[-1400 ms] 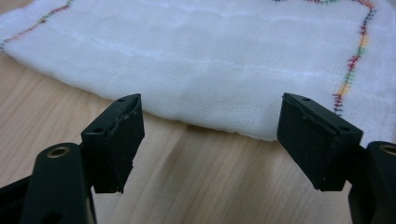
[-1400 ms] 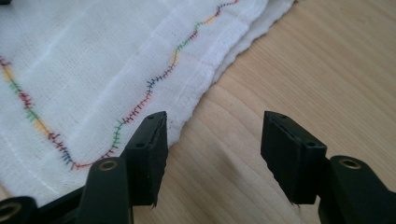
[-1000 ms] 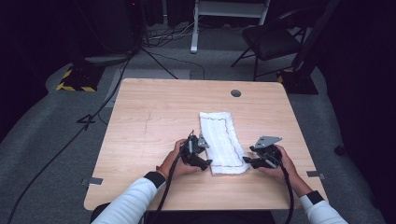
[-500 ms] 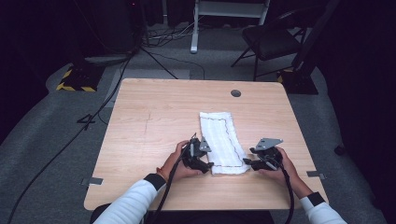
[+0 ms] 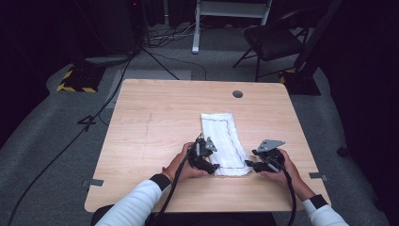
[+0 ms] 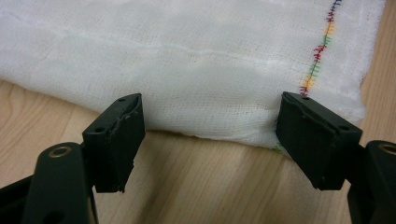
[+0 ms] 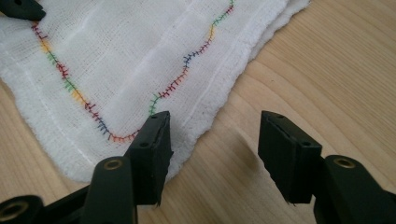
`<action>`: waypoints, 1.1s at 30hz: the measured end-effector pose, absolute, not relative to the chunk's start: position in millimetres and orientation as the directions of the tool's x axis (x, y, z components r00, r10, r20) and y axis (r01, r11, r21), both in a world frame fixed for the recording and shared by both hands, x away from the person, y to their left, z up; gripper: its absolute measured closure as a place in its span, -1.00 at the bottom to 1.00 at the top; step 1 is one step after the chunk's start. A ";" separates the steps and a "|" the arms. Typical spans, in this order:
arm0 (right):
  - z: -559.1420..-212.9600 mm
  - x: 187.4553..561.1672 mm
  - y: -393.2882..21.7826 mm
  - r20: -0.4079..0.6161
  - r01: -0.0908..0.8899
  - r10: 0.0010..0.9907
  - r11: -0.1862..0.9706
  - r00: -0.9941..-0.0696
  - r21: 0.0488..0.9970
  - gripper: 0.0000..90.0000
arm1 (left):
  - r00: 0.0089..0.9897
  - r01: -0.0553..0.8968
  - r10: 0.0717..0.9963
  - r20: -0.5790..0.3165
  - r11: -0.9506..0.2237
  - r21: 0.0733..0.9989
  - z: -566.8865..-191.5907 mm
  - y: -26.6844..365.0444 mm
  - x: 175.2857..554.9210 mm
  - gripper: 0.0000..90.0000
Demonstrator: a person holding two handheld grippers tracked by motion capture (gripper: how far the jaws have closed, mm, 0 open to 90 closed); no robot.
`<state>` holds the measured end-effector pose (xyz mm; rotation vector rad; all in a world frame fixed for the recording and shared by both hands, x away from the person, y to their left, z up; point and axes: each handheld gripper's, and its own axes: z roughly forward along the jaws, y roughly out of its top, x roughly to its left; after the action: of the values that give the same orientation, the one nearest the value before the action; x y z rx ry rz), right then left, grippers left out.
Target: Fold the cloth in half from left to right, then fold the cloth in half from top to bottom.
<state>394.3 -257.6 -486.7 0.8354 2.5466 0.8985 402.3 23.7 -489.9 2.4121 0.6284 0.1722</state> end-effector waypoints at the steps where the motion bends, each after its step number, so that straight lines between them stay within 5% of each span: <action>1: -486.6 394.1 -257.2 -0.097 0.420 0.616 0.635 -0.782 0.649 0.00 | 0.877 0.402 0.478 -0.039 -0.687 0.605 -489.8 25.1 401.7 -0.45; 19: -476.6 368.1 -243.6 -0.111 0.363 0.578 0.637 -0.808 0.680 -0.12 | 0.872 0.383 0.490 -0.001 -0.680 0.625 -479.0 56.7 382.7 -0.52; 33: -446.5 449.9 -226.7 -0.137 0.358 0.657 0.560 -0.742 0.748 -0.01 | 0.773 0.337 0.617 0.147 -0.596 0.729 -446.6 62.0 454.0 -0.44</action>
<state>449.9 -226.7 -446.5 0.8231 2.3944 1.0169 454.0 62.0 -446.6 2.2500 0.7075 0.5069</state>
